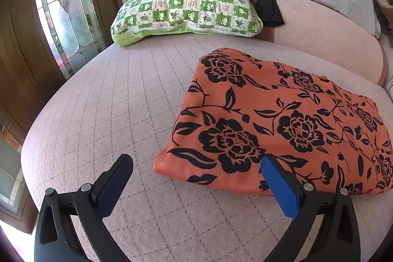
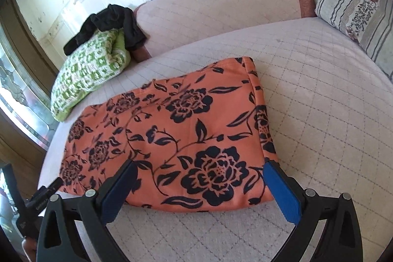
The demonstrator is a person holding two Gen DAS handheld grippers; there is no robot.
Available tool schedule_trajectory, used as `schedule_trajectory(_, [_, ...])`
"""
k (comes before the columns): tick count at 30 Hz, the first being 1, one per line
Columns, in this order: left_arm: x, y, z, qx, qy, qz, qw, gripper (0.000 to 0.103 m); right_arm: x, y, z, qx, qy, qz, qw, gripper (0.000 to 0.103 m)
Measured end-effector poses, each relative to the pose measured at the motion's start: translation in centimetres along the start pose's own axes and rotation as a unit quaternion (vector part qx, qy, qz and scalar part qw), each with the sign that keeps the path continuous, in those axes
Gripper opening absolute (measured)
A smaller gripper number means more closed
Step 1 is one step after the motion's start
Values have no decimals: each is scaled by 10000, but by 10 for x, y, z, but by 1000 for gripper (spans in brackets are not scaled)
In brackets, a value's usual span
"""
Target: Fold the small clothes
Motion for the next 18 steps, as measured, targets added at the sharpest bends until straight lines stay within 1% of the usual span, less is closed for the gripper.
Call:
schedule_trajectory(3, [2, 0, 1, 2, 14, -6, 10000, 103, 6, -3, -3, 14, 87, -90, 9999, 103])
schedule_trajectory(7, [4, 0, 2, 7, -3, -33, 10000, 103, 19, -10, -4, -20, -69, -270, 9996, 103])
schedule_trajectory(11, [9, -1, 8, 71, -55, -115, 9999, 103, 47, -22, 7, 45, -436, -809, 9958, 103])
schedule_trajectory(13, [13, -3, 11, 120, -84, -210, 9997, 103, 52, -27, -1, -367, -624, -827, 9939, 103])
schedule_trajectory(15, [20, -6, 12, 101, -139, -386, 9991, 103, 63, -30, -16, -1076, -963, -936, 9851, 103])
schedule_trajectory(16, [22, -8, 12, 69, -149, -460, 9988, 103, 67, -32, -21, -1310, -1096, -938, 9808, 103])
schedule_trajectory(17, [26, -9, 10, 9, -163, -556, 9983, 103, 68, -34, -24, -1467, -1208, -884, 9778, 103])
schedule_trajectory(18, [28, -9, 9, -50, -175, -611, 9980, 103, 68, -35, -24, -1434, -1257, -816, 9783, 103])
Point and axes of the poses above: each gripper's, at about its wrist camera, not at the fingertips, and x roughly the way its jaws point, z to its right, y to its top, the point moved 1 cm from there along x, roughly the way its jaws point, and after that the axes turned 11 degrees about z, right-handed, at the moved point
